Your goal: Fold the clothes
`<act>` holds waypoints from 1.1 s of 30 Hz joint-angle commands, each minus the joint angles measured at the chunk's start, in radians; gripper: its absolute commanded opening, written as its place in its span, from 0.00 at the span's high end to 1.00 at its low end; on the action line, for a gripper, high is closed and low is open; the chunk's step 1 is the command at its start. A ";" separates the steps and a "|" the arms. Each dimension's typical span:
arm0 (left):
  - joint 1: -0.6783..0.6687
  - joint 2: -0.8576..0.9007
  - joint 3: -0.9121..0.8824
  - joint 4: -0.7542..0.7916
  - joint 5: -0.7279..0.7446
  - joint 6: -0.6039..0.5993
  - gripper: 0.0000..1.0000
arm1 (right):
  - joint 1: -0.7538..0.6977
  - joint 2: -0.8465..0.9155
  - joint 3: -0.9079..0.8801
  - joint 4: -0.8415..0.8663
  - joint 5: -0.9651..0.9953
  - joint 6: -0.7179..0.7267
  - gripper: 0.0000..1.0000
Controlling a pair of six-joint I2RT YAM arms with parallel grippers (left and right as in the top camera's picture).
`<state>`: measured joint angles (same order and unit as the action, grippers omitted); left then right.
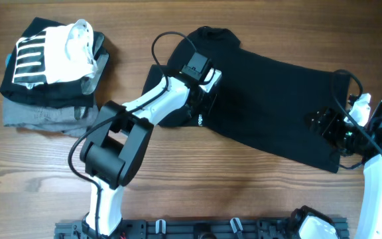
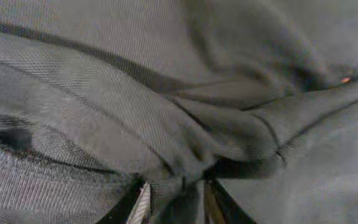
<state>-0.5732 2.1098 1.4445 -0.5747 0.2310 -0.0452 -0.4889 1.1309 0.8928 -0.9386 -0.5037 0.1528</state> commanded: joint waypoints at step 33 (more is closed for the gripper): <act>-0.003 -0.102 0.023 -0.087 -0.150 0.004 0.96 | -0.003 -0.011 0.017 0.003 0.011 0.004 0.15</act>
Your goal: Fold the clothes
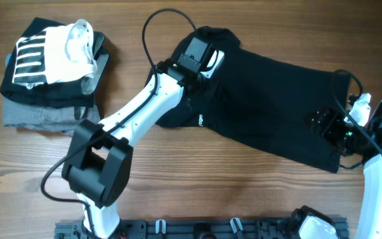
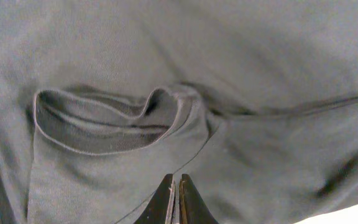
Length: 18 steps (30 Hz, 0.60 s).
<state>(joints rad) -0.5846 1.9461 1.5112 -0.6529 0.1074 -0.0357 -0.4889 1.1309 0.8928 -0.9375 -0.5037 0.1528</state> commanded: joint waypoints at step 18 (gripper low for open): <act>0.054 0.099 0.099 0.163 -0.159 -0.010 0.75 | -0.003 -0.011 0.017 -0.003 0.030 0.003 0.14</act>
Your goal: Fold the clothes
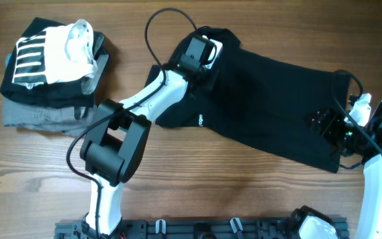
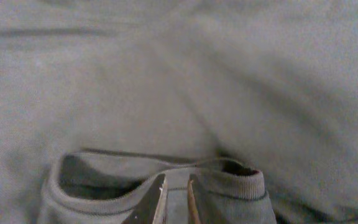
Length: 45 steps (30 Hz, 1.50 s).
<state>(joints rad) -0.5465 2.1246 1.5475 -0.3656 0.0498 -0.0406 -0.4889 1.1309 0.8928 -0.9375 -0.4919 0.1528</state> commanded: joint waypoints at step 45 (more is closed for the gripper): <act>0.569 -0.365 -0.354 -0.669 0.095 -0.325 0.63 | 0.008 0.301 0.114 0.271 -0.005 0.048 0.13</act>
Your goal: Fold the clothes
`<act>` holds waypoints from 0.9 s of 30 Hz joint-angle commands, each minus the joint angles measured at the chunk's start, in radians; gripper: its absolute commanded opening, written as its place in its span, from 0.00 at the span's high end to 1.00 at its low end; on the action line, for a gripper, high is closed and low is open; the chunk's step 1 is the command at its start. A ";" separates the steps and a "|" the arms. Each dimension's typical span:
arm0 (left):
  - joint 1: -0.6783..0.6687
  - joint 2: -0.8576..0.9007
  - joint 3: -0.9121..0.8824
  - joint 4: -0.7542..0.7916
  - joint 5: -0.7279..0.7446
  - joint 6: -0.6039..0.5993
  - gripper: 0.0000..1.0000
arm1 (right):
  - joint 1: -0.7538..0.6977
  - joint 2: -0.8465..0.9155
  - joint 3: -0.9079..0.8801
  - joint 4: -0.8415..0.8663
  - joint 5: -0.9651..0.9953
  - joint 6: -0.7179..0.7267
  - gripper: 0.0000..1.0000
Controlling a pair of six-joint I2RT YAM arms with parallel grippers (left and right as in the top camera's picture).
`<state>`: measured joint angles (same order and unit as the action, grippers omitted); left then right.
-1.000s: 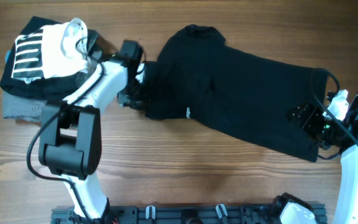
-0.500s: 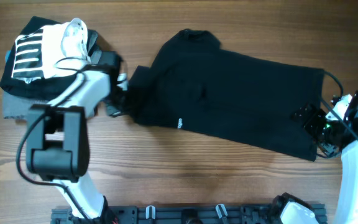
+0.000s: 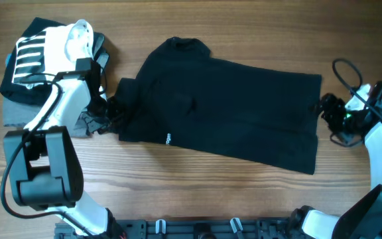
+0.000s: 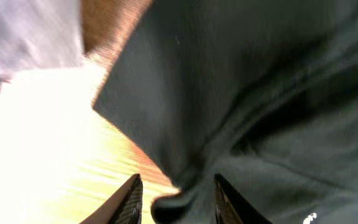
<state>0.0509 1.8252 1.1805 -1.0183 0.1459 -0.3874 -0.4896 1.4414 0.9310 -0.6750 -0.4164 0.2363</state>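
A black T-shirt (image 3: 231,113) lies spread flat across the middle of the table, collar (image 3: 181,44) at the far side. My left gripper (image 3: 111,109) is at the shirt's left sleeve, beside the clothes stack. In the left wrist view this left gripper (image 4: 178,200) stands open, with a rolled edge of the black sleeve (image 4: 185,193) lying between its fingers (image 4: 132,199). My right gripper (image 3: 328,109) sits at the shirt's right edge. From overhead I cannot see how its jaws stand.
A stack of folded clothes (image 3: 45,66), black and grey with a white striped piece on top, stands at the far left, close to my left arm. Wooden table (image 3: 197,192) shows in front of the shirt. The arms' base rail (image 3: 204,229) runs along the near edge.
My left gripper was shut at the collar and is now open at the left sleeve by the stack. The shirt lies further left and flatter. My right gripper has moved further away, along the shirt's right edge.
First my left gripper was shut on bunched fabric at the shirt's upper left. Then it was shut over the collar, and stayed there a moment later. Now the shirt is spread out and shifted left, and the left gripper is open at the sleeve.
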 commanded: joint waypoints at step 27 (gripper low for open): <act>-0.246 0.070 0.227 0.782 0.066 0.198 0.29 | 0.165 0.594 0.162 0.626 0.183 -0.054 0.17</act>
<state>-0.1818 1.8580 1.4063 -0.2897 0.1951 -0.2100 -0.3290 1.9808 1.0920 -0.0212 -0.2272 0.1799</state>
